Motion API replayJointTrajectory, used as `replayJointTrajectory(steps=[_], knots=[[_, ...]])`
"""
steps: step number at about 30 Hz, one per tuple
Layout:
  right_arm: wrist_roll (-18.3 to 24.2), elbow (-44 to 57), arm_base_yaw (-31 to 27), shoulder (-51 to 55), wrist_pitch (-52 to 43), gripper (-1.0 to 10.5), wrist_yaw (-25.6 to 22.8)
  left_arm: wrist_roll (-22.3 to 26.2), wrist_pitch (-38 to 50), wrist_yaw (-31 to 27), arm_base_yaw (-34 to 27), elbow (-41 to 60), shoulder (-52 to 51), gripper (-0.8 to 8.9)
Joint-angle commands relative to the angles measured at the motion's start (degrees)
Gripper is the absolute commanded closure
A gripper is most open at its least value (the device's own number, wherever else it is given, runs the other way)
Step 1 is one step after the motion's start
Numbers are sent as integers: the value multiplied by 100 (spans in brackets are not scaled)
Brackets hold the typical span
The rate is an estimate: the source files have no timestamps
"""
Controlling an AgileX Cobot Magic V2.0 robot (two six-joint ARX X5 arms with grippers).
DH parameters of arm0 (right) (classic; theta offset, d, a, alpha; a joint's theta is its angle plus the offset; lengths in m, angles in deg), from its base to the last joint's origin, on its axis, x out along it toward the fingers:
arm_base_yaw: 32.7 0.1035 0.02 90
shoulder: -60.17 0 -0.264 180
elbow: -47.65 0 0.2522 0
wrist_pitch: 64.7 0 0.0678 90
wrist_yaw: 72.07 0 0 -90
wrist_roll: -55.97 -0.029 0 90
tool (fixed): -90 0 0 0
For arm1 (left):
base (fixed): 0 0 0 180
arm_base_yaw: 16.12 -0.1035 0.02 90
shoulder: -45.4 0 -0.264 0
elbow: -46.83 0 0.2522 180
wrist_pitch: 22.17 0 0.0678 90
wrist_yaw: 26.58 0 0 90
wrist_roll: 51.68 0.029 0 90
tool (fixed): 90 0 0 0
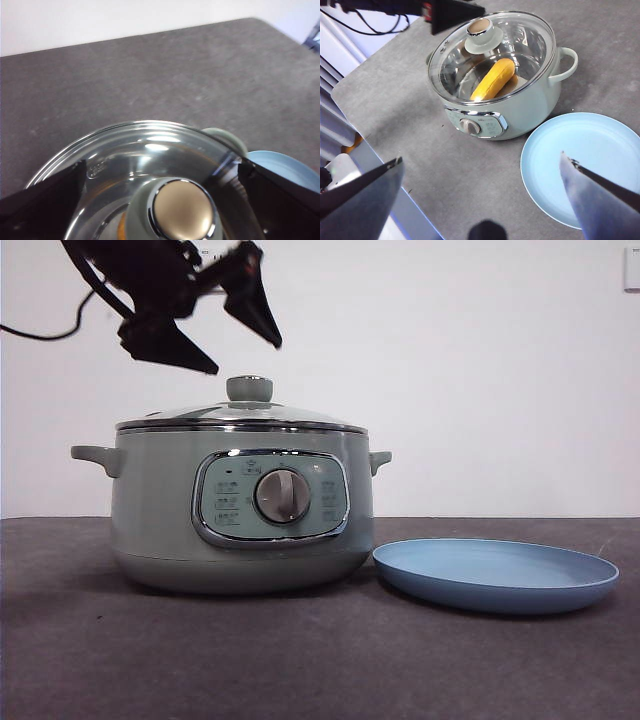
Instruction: Take the corn out from the steamer,put the corn on the plate,close the lid
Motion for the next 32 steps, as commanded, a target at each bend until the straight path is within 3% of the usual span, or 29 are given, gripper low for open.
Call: replayJointTrajectory(steps=[1, 14, 23, 29, 32], knots=[[20, -22, 13, -2, -24, 408, -2, 168, 90, -138, 114, -11, 146, 251], [20, -22, 13, -2, -26, 410, -2, 264, -269, -1182, 529, -11, 330, 263], [20, -22, 13, -2, -26, 410, -2, 201, -433, -1241, 549, -11, 330, 665], [20, -22, 13, -7, -26, 410, -2, 199, -332, -1222, 603, -11, 330, 825], [-15, -22, 13, -9, -26, 410, 0, 201, -289, -1060, 605, -11, 328, 822]])
